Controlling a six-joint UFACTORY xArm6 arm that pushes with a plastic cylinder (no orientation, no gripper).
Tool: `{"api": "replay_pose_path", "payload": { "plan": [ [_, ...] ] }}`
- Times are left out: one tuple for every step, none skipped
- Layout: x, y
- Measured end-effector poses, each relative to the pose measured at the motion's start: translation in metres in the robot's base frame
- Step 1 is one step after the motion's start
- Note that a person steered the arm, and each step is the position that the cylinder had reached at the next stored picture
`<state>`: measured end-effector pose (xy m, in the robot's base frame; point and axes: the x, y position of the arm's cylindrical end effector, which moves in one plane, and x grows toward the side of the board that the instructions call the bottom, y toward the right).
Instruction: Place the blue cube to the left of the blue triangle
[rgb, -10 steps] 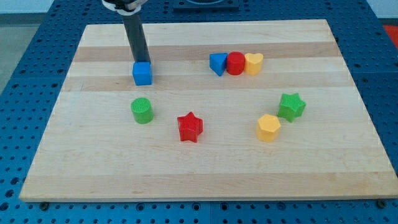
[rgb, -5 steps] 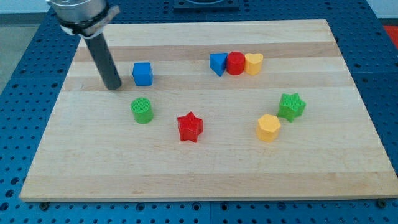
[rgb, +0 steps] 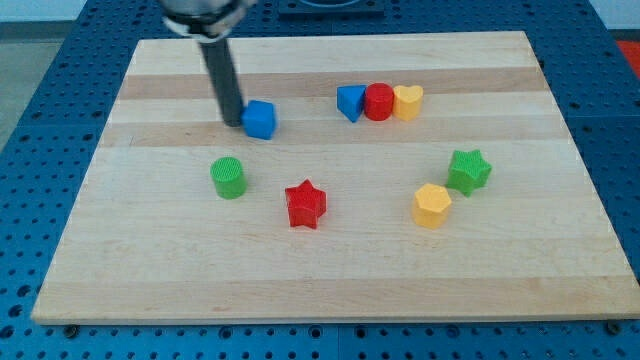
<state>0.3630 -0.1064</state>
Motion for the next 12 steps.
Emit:
{"api": "replay_pose_path", "payload": {
  "plan": [
    [0.0,-0.005],
    [0.007,-0.047],
    [0.027,-0.071],
    [0.045,-0.069],
    [0.05,-0.043],
    [0.025,-0.014],
    [0.001,0.02],
    [0.0,0.028],
    [0.002,0.002],
    [0.02,-0.009],
    [0.043,-0.007],
    [0.051,0.005]
  ]
}}
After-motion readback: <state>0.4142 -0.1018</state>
